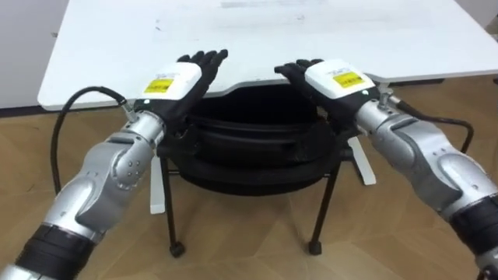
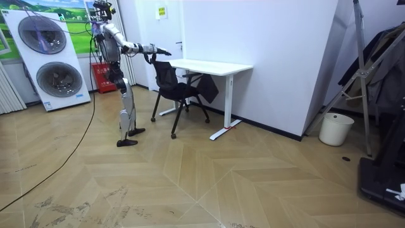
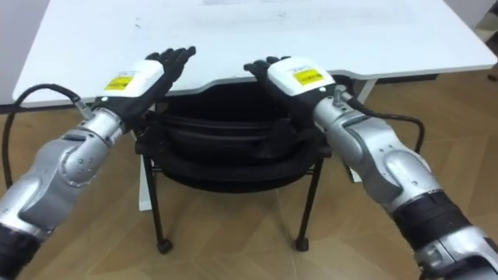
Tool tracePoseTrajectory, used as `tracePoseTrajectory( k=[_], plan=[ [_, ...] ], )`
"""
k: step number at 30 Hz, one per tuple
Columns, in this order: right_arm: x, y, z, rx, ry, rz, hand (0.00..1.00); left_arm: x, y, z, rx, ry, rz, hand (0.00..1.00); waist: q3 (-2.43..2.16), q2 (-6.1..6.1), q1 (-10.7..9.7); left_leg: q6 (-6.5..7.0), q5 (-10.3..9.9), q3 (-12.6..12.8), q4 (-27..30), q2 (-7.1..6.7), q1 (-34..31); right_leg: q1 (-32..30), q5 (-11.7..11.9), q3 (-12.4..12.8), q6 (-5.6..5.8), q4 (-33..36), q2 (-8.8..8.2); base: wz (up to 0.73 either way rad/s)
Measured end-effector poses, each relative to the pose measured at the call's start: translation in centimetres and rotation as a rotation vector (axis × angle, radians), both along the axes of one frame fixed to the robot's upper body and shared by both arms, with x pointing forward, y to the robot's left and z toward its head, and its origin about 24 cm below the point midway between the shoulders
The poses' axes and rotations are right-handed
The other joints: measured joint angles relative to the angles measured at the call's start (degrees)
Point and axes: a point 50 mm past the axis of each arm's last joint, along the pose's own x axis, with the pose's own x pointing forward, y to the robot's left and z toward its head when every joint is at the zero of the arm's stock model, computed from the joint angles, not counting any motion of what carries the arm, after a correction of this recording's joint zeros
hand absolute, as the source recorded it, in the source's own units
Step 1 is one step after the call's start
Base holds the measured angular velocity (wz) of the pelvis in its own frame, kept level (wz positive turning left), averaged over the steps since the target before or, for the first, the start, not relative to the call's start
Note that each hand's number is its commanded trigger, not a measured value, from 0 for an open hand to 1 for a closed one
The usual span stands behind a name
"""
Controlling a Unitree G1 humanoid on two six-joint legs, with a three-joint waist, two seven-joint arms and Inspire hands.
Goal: Push chair
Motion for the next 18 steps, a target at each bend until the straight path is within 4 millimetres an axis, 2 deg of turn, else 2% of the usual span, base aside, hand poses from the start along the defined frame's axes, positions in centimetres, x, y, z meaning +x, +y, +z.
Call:
tracePoseTrajectory(
  k=[1,2,4,5,7,8,10,14,16,18],
  plan=[
    [-0.3,-1.5,1.7,0.03,-0.06,-0.027,0.0,-0.1,0.5,0.4,0.034,-0.01,-0.023,0.0,0.01,0.04,0.3,0.07,0.0,0.0,-0.8,-0.19,1.3,1.0,0.5,0.0,0.17,-0.9,0.06,0.0],
    [-0.3,-2.3,2.5,0.047,-0.095,-0.051,0.0,-0.1,0.8,0.7,0.043,-0.021,-0.027,0.0,0.02,0.08,0.3,0.07,0.0,0.0,-1.1,-0.2,1.9,1.6,0.8,0.2,0.27,-1.5,0.16,-0.08],
    [-0.8,-6.2,6.1,0.15,-0.278,-0.189,0.0,-0.2,2.2,3.3,0.018,-0.142,-0.007,0.0,-0.06,0.14,0.7,0.08,0.0,0.1,-1.8,-0.16,3.4,3.6,1.9,0.5,0.36,-3.8,0.48,-0.05],
    [-1.1,-7.1,6.8,0.183,-0.325,-0.22,0.0,-0.4,2.7,4.3,-0.001,-0.2,0.012,0.0,-0.06,0.13,0.7,0.09,0.0,0.1,-1.8,-0.12,3.6,3.8,2.0,0.5,0.35,-3.9,0.41,0.0],
    [-3.0,-9.6,9.1,0.261,-0.478,-0.301,0.0,-1.2,5.2,8.3,-0.059,-0.444,0.109,0.0,-0.5,0.64,0.1,0.18,-0.1,0.4,-1.8,-0.06,3.8,3.8,2.0,1.0,0.39,-3.8,0.44,-0.11],
    [-3.7,-10.1,9.5,0.277,-0.511,-0.312,0.0,-1.5,6.1,9.1,-0.071,-0.499,0.134,0.0,-0.66,0.93,0.1,0.19,-0.2,0.6,-1.9,-0.08,3.8,3.7,2.0,1.1,0.41,-3.8,0.55,-0.24],
    [-5.2,-11.8,10.4,0.323,-0.594,-0.359,0.0,-3.1,9.6,11.1,-0.099,-0.658,0.263,0.0,-1.39,1.87,-1.2,0.2,-0.2,1.5,-2.9,-0.26,5.2,4.3,2.1,2.0,0.55,-3.8,0.31,-0.22],
    [-7.7,-15.5,10.7,0.429,-0.672,-0.501,0.0,-6.0,13.5,11.1,-0.098,-0.792,0.426,0.0,-1.56,2.24,-3.4,0.19,-0.2,2.7,-3.8,-0.26,7.1,5.4,1.9,2.8,0.89,-4.0,0.04,-0.17],
    [-9.9,-17.9,11.2,0.506,-0.773,-0.602,0.0,-8.2,15.8,10.2,-0.074,-0.834,0.542,0.0,-1.54,2.55,-4.5,0.19,-0.2,3.5,-3.8,-0.13,7.2,5.5,1.8,3.5,0.88,-5.1,0.16,-0.13],
    [-11.8,-19.5,11.3,0.515,-0.846,-0.681,0.0,-10.0,17.1,9.4,-0.063,-0.857,0.614,0.0,-1.59,2.56,-5.4,0.21,-0.3,3.8,-3.8,-0.13,7.3,5.6,1.8,3.5,0.89,-5.4,0.09,-0.05]
  ],
)
